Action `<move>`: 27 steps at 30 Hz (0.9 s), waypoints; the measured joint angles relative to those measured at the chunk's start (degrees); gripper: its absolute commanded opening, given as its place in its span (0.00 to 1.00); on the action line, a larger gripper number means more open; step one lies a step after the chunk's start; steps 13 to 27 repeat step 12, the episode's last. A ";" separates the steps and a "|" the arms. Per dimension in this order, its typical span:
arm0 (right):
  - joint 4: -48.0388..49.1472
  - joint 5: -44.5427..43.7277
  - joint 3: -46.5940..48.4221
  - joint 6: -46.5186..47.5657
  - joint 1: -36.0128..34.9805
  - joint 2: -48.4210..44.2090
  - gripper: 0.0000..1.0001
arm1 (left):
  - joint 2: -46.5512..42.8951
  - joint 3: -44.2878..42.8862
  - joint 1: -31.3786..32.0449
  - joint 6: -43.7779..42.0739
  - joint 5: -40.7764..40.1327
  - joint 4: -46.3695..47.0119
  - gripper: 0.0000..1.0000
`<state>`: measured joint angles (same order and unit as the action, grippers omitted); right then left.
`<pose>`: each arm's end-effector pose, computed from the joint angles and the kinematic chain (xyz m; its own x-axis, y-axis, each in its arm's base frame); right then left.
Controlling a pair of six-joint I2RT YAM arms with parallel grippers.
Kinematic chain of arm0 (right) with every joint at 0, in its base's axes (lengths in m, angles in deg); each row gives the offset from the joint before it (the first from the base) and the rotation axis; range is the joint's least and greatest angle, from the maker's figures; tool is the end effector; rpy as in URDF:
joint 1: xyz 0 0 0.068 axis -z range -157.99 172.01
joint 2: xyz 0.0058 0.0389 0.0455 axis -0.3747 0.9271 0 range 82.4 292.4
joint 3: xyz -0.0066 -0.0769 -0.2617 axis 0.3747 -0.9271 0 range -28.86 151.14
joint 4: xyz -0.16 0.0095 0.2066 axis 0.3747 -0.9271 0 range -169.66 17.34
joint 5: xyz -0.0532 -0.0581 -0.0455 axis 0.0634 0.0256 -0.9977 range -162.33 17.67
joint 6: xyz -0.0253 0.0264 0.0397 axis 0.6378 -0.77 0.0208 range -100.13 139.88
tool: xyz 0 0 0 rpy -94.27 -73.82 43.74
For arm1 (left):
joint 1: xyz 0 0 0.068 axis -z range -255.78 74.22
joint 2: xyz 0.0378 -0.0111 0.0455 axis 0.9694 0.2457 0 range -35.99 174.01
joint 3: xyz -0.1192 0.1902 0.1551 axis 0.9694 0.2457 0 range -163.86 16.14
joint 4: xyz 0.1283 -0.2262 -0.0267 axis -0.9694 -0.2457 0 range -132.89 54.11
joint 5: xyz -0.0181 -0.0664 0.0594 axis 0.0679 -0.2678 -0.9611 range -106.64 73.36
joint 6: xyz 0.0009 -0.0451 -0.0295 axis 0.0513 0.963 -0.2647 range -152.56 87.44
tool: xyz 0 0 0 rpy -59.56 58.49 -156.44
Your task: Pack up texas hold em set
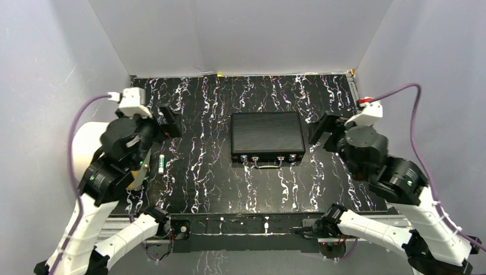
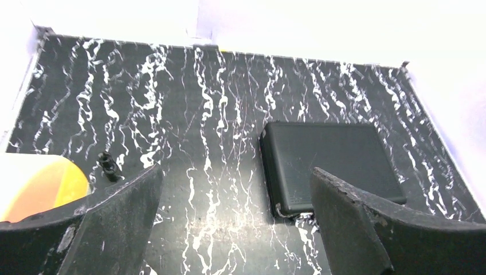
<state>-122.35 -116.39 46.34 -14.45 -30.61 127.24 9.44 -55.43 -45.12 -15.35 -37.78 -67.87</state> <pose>0.0853 0.0706 0.4423 -0.2633 0.3228 -0.9091 -0.0292 0.9393 0.3420 0.1225 -0.0577 0.4525 -0.1330 -0.2420 -0.9611 0.1336 0.9565 -0.2593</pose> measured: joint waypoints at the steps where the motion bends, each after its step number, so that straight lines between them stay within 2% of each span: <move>1: -0.72 -0.50 1.07 0.57 0.00 -0.72 0.98 | -1.03 -1.07 0.00 -0.31 -0.39 -0.68 0.98; 9: -5.68 -3.78 7.21 3.48 0.00 -3.61 0.98 | -4.13 -9.33 0.00 -2.08 0.22 -4.52 0.98; 27: -6.23 -4.46 7.56 3.82 0.00 -4.68 0.98 | -4.39 -9.51 0.00 -2.27 0.63 -5.55 0.98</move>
